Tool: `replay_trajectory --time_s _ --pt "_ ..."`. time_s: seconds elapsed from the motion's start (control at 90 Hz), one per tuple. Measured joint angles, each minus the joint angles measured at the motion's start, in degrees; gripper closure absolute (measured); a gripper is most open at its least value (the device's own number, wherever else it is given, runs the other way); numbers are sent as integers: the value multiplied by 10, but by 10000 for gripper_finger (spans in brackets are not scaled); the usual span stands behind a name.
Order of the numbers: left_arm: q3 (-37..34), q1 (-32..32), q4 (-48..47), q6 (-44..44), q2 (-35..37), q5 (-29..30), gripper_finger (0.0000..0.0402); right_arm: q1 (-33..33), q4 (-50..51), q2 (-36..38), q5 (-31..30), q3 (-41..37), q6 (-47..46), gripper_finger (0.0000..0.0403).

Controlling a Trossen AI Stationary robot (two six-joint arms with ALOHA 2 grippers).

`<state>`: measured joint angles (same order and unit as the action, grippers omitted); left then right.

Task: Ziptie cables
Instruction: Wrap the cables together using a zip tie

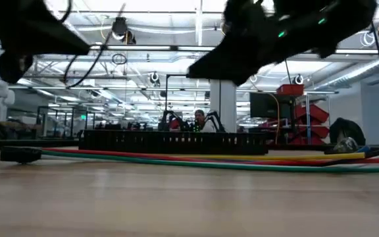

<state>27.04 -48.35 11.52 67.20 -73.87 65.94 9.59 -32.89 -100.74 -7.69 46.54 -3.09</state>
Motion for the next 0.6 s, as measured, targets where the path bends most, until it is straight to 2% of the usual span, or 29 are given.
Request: replay_trajectory --time_s 0.122,0.278,0.389,0.6 --pt "-32 -19 48 0 6 8 402 -10 49 -90 37 111 27 282" --pt "-37 -36 46 15 -3 26 402 -17 128 -165 92 226 52 276" --pt "-38 -49 28 23 -17 59 402 -20 193 -212 107 300 78 276" --pt "-38 -56 6 108 -48 69 402 -28 276 -289 136 390 87 275"
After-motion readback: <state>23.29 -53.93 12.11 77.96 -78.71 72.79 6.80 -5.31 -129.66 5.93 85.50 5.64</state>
